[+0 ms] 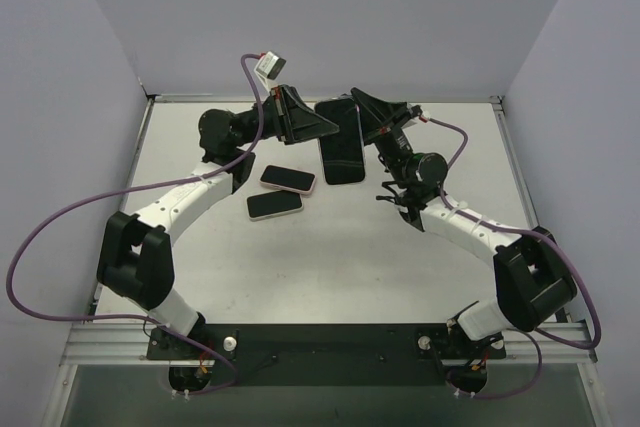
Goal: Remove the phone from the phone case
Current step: Remove the phone case from the phone.
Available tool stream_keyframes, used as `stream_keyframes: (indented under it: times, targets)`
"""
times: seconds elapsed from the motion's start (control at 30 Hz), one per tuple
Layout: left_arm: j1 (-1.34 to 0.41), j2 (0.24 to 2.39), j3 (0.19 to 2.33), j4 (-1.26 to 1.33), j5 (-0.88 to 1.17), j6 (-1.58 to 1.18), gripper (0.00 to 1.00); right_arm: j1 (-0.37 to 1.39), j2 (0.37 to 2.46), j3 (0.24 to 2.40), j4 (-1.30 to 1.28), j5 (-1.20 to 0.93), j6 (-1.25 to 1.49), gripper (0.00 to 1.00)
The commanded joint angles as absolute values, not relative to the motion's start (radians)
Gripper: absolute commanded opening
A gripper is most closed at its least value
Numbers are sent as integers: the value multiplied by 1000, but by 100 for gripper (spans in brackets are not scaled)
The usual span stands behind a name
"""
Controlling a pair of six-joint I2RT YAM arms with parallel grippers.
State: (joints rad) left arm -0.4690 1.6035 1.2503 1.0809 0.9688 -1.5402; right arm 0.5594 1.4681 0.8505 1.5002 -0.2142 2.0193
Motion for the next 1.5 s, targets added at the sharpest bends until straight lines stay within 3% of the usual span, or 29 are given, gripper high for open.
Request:
stream_keyframes:
  times: [0.0, 1.07, 1.47]
  targets:
    - [-514, 1496, 1373, 1663, 931, -1562, 0, 584, 1526, 835, 1667, -193, 2333, 0]
    - [-532, 1442, 1466, 1663, 916, -1560, 0, 585, 1620, 885, 1667, -254, 2269, 0]
    - [-499, 1477, 1460, 1555, 787, -1585, 0, 552, 1554, 585, 1548, -508, 1993, 0]
